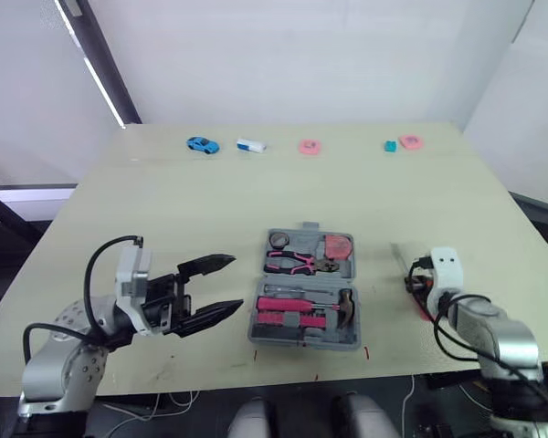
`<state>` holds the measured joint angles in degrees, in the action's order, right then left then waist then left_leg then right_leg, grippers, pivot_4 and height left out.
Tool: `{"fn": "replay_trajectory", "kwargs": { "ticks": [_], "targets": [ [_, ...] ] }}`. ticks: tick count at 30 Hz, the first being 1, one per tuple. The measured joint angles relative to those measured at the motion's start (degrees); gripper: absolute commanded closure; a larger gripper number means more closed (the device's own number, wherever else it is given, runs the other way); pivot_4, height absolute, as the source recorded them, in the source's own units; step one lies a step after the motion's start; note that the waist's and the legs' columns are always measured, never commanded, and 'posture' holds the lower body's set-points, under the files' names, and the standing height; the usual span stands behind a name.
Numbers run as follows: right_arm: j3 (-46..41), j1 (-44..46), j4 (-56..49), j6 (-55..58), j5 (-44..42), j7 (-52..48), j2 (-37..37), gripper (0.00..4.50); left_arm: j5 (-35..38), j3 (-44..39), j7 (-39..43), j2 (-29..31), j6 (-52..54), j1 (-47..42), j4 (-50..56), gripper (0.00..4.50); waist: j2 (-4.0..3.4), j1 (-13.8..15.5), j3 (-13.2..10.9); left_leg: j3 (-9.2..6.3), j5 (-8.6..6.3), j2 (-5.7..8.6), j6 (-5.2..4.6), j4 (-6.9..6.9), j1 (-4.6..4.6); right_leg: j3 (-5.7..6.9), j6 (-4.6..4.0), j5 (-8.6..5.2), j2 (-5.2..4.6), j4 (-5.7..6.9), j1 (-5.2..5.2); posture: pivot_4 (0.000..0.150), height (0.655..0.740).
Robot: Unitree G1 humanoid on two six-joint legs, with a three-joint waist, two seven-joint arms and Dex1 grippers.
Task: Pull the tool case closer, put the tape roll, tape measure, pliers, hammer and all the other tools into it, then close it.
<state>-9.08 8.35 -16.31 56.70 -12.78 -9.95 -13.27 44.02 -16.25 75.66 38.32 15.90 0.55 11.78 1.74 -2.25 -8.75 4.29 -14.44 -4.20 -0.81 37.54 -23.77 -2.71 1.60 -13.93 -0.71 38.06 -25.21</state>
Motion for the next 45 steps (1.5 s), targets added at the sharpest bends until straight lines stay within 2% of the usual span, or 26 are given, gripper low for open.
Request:
{"fn": "replay_trajectory", "kwargs": {
  "ticks": [6, 13, 14, 16, 18, 21, 22, 24, 29, 31, 34, 35, 37, 39, 40, 43, 44, 45],
  "targets": [
    [1.5, -5.9, -11.4, 5.0, 0.8, 6.4, 6.7, 4.07, 0.0, 0.2, -0.4, 0.0, 0.0, 1.9, 0.2, 0.0, 0.0, -0.1, 0.0, -0.04, 0.06, 0.01, 0.09, 0.04, 0.05, 0.04, 0.0, 0.01, -0.02, 0.02, 0.04, 0.15, 0.74],
    [4.3, -9.6, -11.7, 2.7, 1.8, 7.4, 8.1, 4.07, -0.1, 0.3, -0.5, 0.0, 0.0, 2.9, 0.2, 0.0, 0.01, -0.1, 0.0, -0.05, 0.06, 0.01, 0.09, 0.06, 0.04, 0.05, 0.0, 0.0, -0.03, 0.01, 0.05, 0.15, 0.74],
    [4.4, -9.8, -11.2, 1.7, 1.8, 7.1, 7.9, 3.27, -0.1, 0.3, -0.5, 0.1, 0.0, 3.1, 0.2, 0.0, 0.04, -0.1, 0.0, -0.06, 0.06, 0.01, 0.09, 0.06, 0.05, 0.06, 0.0, 0.0, -0.02, 0.01, 0.05, 0.15, 0.74],
    [4.7, -9.8, -9.8, -0.5, 1.8, 6.0, 7.4, 2.68, -0.1, 0.3, -0.5, 0.1, 0.0, 3.4, 0.3, 0.0, 0.1, -0.1, 0.1, -0.06, 0.06, 0.01, 0.09, 0.06, 0.07, 0.05, -0.01, 0.0, -0.01, 0.02, 0.06, 0.15, 0.74],
    [4.8, -9.6, -8.6, -2.2, 1.5, 4.9, 6.9, 1.55, -0.1, 0.3, -0.5, 0.1, 0.0, 3.8, 0.7, 0.0, 0.15, -0.1, 0.1, -0.1, 0.06, 0.0, 0.09, 0.16, 0.09, 0.09, 0.0, 0.01, -0.02, 0.02, 0.14, 0.15, 0.74],
    [4.6, -9.3, -8.0, -2.7, 0.6, 2.9, 5.2, 0.59, -0.1, 0.3, -0.6, 0.1, 0.0, 4.0, 0.9, 0.0, 0.13, 0.0, 0.1, -0.14, 0.05, 0.01, 0.08, 0.38, 0.07, 0.13, 0.0, 0.01, -0.06, 0.03, 0.24, 0.15, 0.74],
    [4.2, -9.2, -8.0, -2.1, -0.2, 2.0, 4.4, 0.06, -0.1, 0.3, -0.7, 0.1, 0.0, 4.1, 0.9, 0.0, 0.12, 0.1, 0.1, -0.15, 0.05, 0.01, 0.08, 0.46, 0.06, 0.14, 0.0, 0.0, -0.06, 0.03, 0.27, 0.15, 0.74],
    [3.2, -8.8, -8.7, 0.3, -2.5, -0.5, 2.2, 0.06, -0.1, 0.3, -0.8, 0.1, 0.0, 4.2, 0.9, 0.0, 0.09, 0.1, 0.1, -0.16, 0.05, 0.0, 0.07, 0.59, 0.04, 0.15, -0.02, -0.01, -0.07, 0.03, 0.32, 0.15, 0.74],
    [-1.9, -5.1, -13.4, 10.5, -12.0, -10.8, -10.1, 0.06, -0.1, 0.6, -1.0, 0.1, 0.0, 4.3, 0.9, 0.0, 0.02, 0.0, 0.1, -0.16, 0.04, 0.0, 0.05, 0.77, 0.09, 0.14, 0.05, 0.03, -0.08, 0.02, 0.45, 0.15, 0.74],
    [-2.1, -0.9, -12.5, 14.2, -18.7, -20.6, -20.2, 0.06, -0.1, 1.0, -1.1, -0.3, 0.0, 4.1, 1.0, 0.0, -0.19, -0.1, -0.1, -0.14, 0.05, 0.0, 0.05, 0.8, 0.11, 0.1, 0.09, 0.06, -0.07, 0.03, 0.45, 0.15, 0.74],
    [-0.6, 4.1, -9.9, 11.2, -21.5, -32.1, -31.0, 0.06, -0.1, 1.1, -1.1, -0.3, 0.0, 4.0, 1.0, 0.0, -0.17, 0.0, 0.0, -0.21, 0.05, 0.0, 0.03, 0.78, 0.12, 0.13, 0.09, 0.06, -0.02, 0.01, 0.47, 0.15, 0.74],
    [2.0, 5.9, -7.8, 6.2, -21.1, -38.3, -35.2, 0.06, -0.1, 1.2, -1.2, -0.5, 0.0, 3.9, 1.0, 0.0, -0.1, 0.0, 0.0, -0.28, 0.05, -0.03, 0.03, 0.78, 0.12, 0.18, 0.09, 0.05, 0.04, -0.02, 0.49, 0.15, 0.74],
    [6.3, 7.2, -4.9, -1.9, -18.7, -46.0, -39.0, 0.06, -0.1, 1.3, -1.2, -0.6, 0.0, 3.8, 1.0, 0.0, -0.11, 0.1, 0.0, -0.29, 0.04, -0.03, 0.03, 0.76, 0.09, 0.19, 0.17, 0.1, 0.04, -0.03, 0.47, 0.15, 0.74],
    [14.4, 10.9, 1.6, -16.5, -12.6, -56.8, -42.1, 0.06, -0.2, 1.3, -1.2, -0.6, 0.0, 3.8, 0.9, 0.0, -0.18, -0.1, -0.1, -0.2, 0.03, -0.03, 0.01, 0.77, 0.08, 0.15, 0.26, 0.16, 0.03, -0.07, 0.45, 0.15, 0.74],
    [16.0, 12.4, 3.4, -20.0, -10.9, -59.0, -42.4, 0.06, -0.2, 1.5, -1.2, -0.7, 0.0, 3.6, 0.9, 0.0, -0.19, -0.1, -0.1, -0.17, 0.03, -0.03, 0.01, 0.77, 0.06, 0.13, 0.26, 0.16, 0.02, -0.07, 0.43, 0.15, 0.74],
    [24.0, 21.7, 15.4, -39.8, -2.2, -69.6, -41.5, 0.06, -0.2, 1.5, -1.2, -0.7, 0.0, 3.8, 1.0, 0.0, -0.22, -0.3, -0.1, -0.09, 0.03, -0.03, 0.01, 0.81, 0.12, 0.08, 0.25, 0.17, 0.01, -0.07, 0.44, 0.15, 0.74],
    [27.7, 26.5, 22.8, -51.0, 2.7, -74.9, -40.2, 0.06, -0.2, 1.6, -1.2, -0.8, 0.0, 3.8, 1.1, 0.0, -0.22, -0.1, -0.1, -0.1, 0.03, -0.03, 0.01, 0.82, 0.12, 0.09, 0.19, 0.2, 0.02, -0.05, 0.44, 0.15, 0.74],
    [28.1, 26.7, 23.4, -52.0, 3.1, -75.3, -40.1, 0.06, -0.2, 1.6, -1.2, -0.8, 0.0, 3.8, 1.1, 0.0, -0.22, 0.0, -0.1, -0.13, 0.03, -0.03, 0.01, 0.82, 0.11, 0.11, 0.18, 0.2, 0.02, -0.04, 0.44, 0.15, 0.74]
  ]
}}
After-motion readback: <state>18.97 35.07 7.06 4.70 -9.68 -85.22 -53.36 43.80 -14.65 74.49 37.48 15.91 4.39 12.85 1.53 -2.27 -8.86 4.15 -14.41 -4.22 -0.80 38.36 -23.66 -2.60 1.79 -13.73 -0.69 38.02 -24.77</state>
